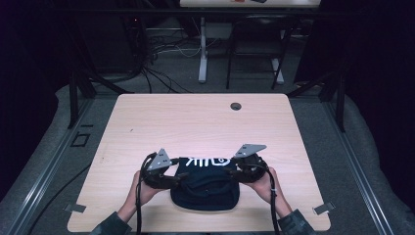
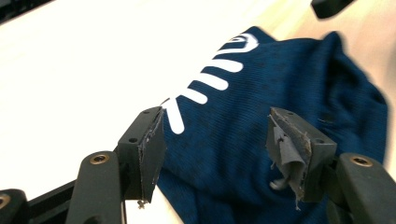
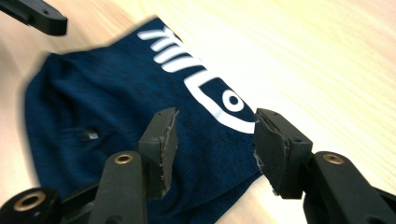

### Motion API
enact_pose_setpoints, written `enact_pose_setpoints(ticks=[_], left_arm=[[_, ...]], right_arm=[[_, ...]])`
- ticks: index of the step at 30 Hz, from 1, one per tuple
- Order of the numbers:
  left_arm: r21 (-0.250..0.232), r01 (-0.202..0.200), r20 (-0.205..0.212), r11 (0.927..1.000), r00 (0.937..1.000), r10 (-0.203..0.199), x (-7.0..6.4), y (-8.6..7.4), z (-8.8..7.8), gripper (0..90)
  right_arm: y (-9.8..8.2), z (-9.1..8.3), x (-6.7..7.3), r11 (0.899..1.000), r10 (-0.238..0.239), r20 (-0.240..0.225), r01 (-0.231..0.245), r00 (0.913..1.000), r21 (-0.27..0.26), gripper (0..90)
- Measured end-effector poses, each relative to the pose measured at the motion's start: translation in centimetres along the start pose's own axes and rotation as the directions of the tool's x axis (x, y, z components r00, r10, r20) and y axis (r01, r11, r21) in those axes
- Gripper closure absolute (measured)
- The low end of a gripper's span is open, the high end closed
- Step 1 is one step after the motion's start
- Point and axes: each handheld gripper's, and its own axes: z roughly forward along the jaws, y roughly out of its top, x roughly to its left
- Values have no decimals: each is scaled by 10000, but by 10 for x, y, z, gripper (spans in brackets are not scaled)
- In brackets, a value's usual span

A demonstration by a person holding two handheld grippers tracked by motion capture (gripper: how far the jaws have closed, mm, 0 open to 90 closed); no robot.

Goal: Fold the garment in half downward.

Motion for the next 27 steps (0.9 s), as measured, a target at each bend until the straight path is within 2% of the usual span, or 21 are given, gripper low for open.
enact_pose_setpoints(ticks=[3, 6, 8, 13, 15, 17, 20, 22, 23, 24, 25, 27], left_arm=[[326, -200, 246, 9993, 9995, 192, -5, -5, 9, 345], [540, -414, 350, 9977, 9986, 396, -11, -12, 14, 345], [807, -613, 241, 9949, 9979, 595, -13, -15, 15, 317], [1121, -414, 184, 9928, 9990, 396, -15, -24, 13, 181], [1072, -208, 462, 9940, 9988, 159, -13, -30, 11, 131], [1267, -268, 383, 9916, 9990, 221, -14, -36, 13, 86], [1398, -114, 610, 9901, 9981, 29, -13, -44, 14, 79], [1511, -158, 547, 9884, 9985, 76, -13, -45, 14, 72], [1635, -263, 476, 9862, 9987, 188, -14, -45, 15, 66], [1958, -531, 246, 9792, 9985, 492, -15, -46, 16, 57], [1987, -592, 83, 9783, 9982, 587, -16, -48, 17, 41], [1945, -360, 214, 9802, 9992, 325, -15, -50, 16, 34]], right_arm=[[-7, 11, 4, 9978, -215, -64, 218, 9997, 630, 466], [-15, 10, 9, 9976, -279, -310, 298, 9991, 632, 441], [-20, 9, 12, 9970, -391, -395, 416, 9985, 659, 412], [-32, 13, 24, 9877, -801, -237, 826, 9965, 1328, 350], [-37, 17, 29, 9846, -889, -239, 915, 9958, 1491, 339], [-40, 18, 31, 9830, -955, -187, 973, 9952, 1555, 326], [-41, 19, 30, 9818, -969, -185, 986, 9951, 1621, 309], [-42, 21, 28, 9837, -787, -226, 813, 9966, 1601, 301], [-43, 21, 27, 9858, -691, -235, 719, 9973, 1519, 300], [-44, 21, 26, 9861, -674, -282, 708, 9973, 1503, 296], [-44, 21, 26, 9864, -623, -257, 655, 9977, 1506, 290], [-45, 21, 26, 9853, -648, -213, 674, 9977, 1573, 284]])
